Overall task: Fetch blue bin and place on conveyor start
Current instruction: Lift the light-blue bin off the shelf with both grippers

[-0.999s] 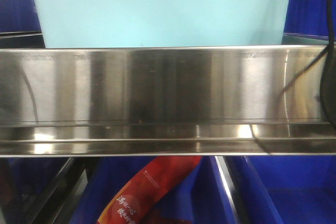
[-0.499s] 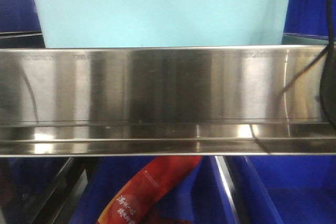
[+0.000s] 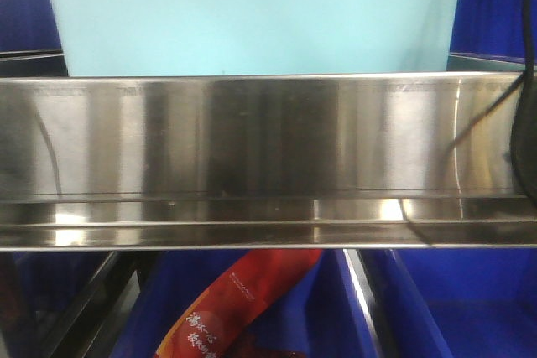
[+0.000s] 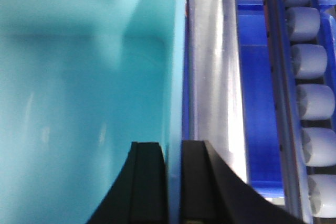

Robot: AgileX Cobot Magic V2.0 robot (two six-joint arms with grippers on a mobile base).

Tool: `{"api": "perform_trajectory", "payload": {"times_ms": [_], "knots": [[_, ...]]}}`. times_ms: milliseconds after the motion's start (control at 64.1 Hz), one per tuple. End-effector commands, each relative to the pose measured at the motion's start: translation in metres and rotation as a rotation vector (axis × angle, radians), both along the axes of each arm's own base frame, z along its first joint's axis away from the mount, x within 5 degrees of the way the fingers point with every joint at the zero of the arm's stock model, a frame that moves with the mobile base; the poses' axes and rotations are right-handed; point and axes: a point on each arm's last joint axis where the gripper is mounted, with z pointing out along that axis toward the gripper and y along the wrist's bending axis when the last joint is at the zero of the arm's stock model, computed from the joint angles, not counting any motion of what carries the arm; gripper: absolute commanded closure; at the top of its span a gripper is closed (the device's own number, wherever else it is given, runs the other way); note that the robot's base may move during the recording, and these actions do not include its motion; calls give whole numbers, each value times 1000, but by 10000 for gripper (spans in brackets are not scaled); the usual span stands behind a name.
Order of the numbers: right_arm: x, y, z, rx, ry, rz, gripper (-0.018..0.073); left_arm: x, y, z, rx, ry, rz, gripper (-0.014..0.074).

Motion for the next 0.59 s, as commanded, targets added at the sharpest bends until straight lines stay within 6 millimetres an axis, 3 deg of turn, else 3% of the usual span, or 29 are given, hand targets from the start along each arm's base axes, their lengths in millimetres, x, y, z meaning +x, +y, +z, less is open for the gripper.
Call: {"api": "perform_trajectory", "payload": {"times_ms": [0, 297, 453, 578], "knots": [[0, -3, 5, -14, -18, 2, 722, 0, 3, 3, 3, -9, 13, 707], [-1, -5, 10, -18, -38, -31, 722, -2, 4, 8, 4, -18, 14, 707], [-13, -8, 32, -27, -105, -60, 722, -14, 5, 29, -6, -68, 8, 707], [-29, -5, 55, -29, -171, -53, 722, -31, 4, 57, -10, -152, 5, 707]]}}
